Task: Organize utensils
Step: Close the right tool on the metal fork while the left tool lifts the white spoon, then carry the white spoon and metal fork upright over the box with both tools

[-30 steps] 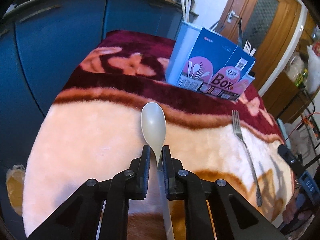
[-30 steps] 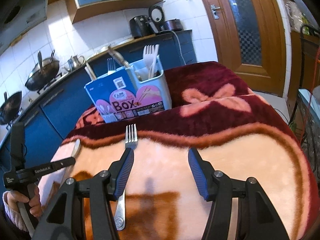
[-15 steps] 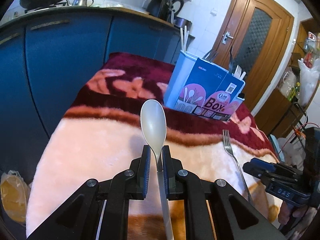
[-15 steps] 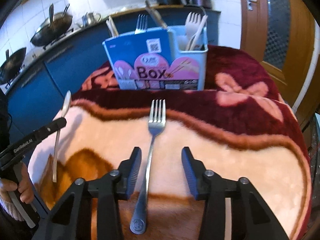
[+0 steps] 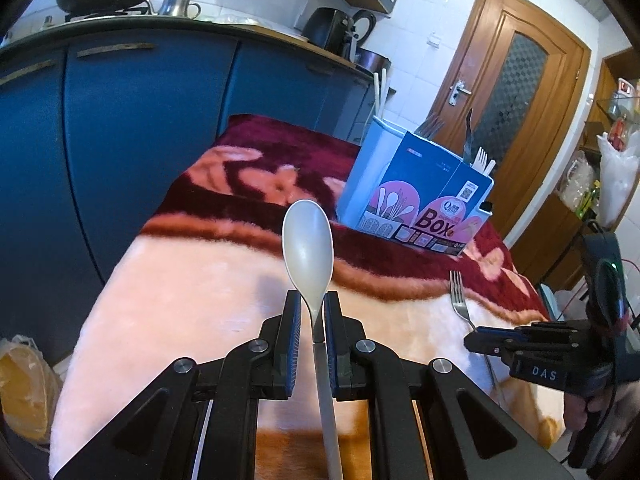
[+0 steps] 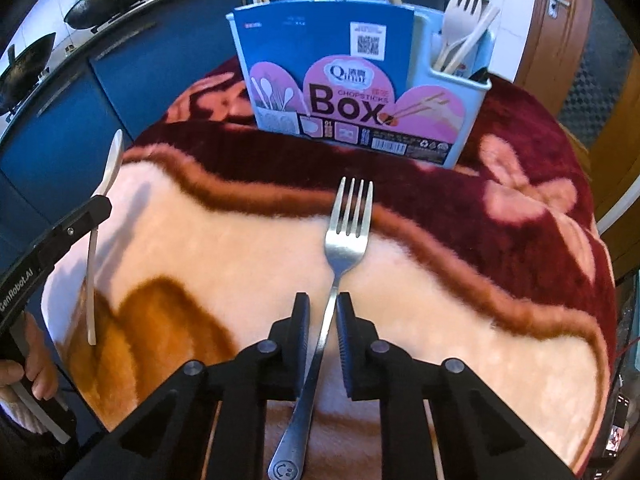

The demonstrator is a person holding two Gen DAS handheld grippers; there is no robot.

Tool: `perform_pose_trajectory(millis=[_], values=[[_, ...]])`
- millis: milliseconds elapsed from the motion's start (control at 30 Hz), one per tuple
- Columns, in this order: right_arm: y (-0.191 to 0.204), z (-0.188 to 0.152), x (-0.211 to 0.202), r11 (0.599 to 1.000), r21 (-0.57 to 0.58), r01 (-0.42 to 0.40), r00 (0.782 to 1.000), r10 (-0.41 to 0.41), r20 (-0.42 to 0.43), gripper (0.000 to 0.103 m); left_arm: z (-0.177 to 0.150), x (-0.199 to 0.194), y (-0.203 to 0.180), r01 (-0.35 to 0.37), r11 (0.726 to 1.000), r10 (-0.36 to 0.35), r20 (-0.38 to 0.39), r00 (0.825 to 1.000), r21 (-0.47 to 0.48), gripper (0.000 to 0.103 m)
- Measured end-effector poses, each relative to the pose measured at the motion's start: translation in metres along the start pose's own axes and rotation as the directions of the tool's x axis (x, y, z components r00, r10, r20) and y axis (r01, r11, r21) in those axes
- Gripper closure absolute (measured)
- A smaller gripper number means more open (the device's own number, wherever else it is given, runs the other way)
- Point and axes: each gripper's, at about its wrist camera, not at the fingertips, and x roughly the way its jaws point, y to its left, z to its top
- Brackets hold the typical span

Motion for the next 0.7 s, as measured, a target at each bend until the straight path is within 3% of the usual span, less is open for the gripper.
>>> perform_pose_trajectory(millis=[167,300,500,700], values=[[-0.009,0.006,0.002,0.999,0.024,-0.039,0.999,0.040,-0.036,0.094,0.000,-0.003,-0.003,0.008,1.000,-0.008,0.018,1.000,0.011,0.092],[-0.013,0.004,0.000,0.997,0.043,-0.060,0.998,0.061,-0.017,0.096,0.001,-0.007,-0.008,0.021,1.000,-0.022,0.034,0.999,0.021,0.092],[-0.029,-0.008,-0.016,0.986,0.108,-0.131,0.989,0.123,0.078,0.098,0.004,-0.014,-0.015,0.048,0.998,-0.050,0.054,0.997,0.039,0.092],[-0.041,-0.018,-0.041,0.966,0.148,-0.213,0.959,0.178,0.221,0.098,0.007,-0.020,-0.023,0.077,0.996,-0.080,0.079,0.994,0.046,0.092]])
